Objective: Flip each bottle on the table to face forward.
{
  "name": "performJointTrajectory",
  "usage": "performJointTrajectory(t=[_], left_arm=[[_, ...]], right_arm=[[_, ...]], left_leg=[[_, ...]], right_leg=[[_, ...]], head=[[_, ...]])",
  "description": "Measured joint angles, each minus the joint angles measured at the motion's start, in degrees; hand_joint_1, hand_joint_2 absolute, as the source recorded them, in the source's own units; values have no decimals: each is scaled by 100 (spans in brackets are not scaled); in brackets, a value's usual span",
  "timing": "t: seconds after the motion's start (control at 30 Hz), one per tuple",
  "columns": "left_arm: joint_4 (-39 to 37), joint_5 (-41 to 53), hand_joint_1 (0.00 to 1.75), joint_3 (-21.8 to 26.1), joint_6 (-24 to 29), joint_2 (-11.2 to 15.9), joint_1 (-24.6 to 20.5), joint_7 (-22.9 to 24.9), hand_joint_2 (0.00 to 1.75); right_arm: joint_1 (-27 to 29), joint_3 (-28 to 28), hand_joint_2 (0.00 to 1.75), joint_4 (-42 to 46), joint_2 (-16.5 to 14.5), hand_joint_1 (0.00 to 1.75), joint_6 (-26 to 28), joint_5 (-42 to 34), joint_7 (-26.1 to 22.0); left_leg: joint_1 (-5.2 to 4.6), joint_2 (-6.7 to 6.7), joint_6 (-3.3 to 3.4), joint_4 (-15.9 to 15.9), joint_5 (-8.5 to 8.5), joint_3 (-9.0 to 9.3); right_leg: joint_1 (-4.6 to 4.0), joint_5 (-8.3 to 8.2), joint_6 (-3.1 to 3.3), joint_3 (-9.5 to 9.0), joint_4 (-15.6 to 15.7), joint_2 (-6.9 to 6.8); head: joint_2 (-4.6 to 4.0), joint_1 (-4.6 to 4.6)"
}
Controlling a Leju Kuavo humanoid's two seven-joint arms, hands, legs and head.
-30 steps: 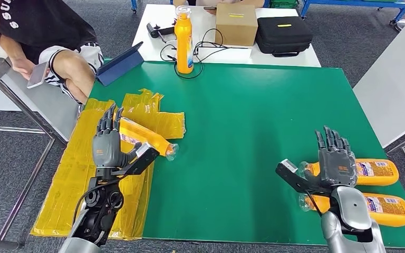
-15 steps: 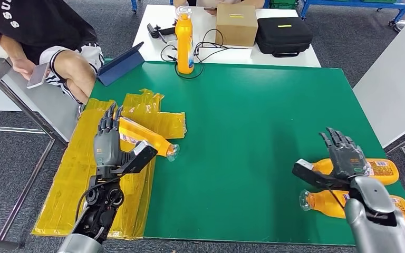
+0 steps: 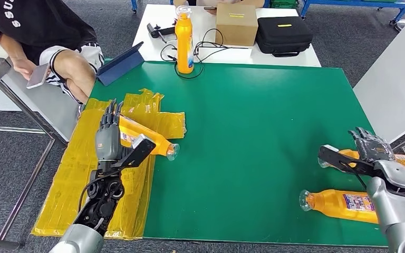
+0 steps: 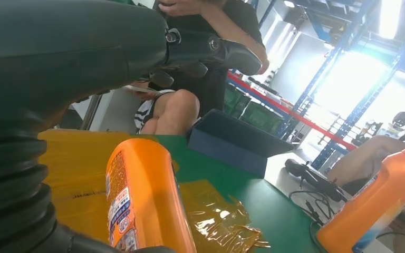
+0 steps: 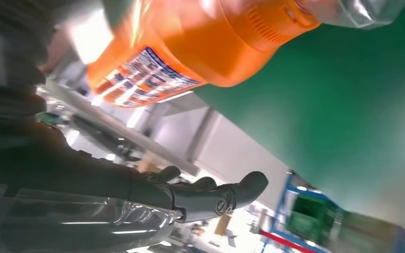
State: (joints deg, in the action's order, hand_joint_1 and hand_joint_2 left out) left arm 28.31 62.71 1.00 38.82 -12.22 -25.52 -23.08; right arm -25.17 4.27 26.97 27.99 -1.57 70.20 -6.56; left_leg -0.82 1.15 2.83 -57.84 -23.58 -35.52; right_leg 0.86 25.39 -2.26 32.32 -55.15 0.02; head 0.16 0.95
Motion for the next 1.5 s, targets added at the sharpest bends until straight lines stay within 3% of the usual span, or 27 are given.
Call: performJointTrajectory(t=[0.2, 0.53, 0.87, 1.5], left_arm=[[-94, -56, 0, 21, 5, 1, -35, 75, 175], [-178, -173, 0, 110, 60, 13, -47, 39, 175], [-225, -248, 0, 173, 121, 35, -62, -66, 175], [-265, -219, 0, 173, 96, 35, -144, 25, 175]], right_arm=[[-418, -61, 175, -402, -6, 0, -112, 150, 184], [-936, -172, 175, -707, -74, 0, -328, 294, -50], [-1088, -272, 175, -876, -68, 0, -1088, 311, -463], [-1097, -314, 175, -932, -67, 0, -1167, 225, -803]], left_leg=[[0, 1, 0, 0, 0, -1], [0, 4, 1, 0, 1, -3], [0, 4, 1, 0, 1, -3], [0, 3, 1, 0, 1, -3]], right_leg=[[0, 0, 0, 0, 0, 0], [0, 0, 0, 0, -1, -2], [1, 0, 0, 1, 0, -2], [0, 0, 0, 1, -1, -2]], head=[[-1, 0], [-1, 0], [-1, -1], [-1, -1]])
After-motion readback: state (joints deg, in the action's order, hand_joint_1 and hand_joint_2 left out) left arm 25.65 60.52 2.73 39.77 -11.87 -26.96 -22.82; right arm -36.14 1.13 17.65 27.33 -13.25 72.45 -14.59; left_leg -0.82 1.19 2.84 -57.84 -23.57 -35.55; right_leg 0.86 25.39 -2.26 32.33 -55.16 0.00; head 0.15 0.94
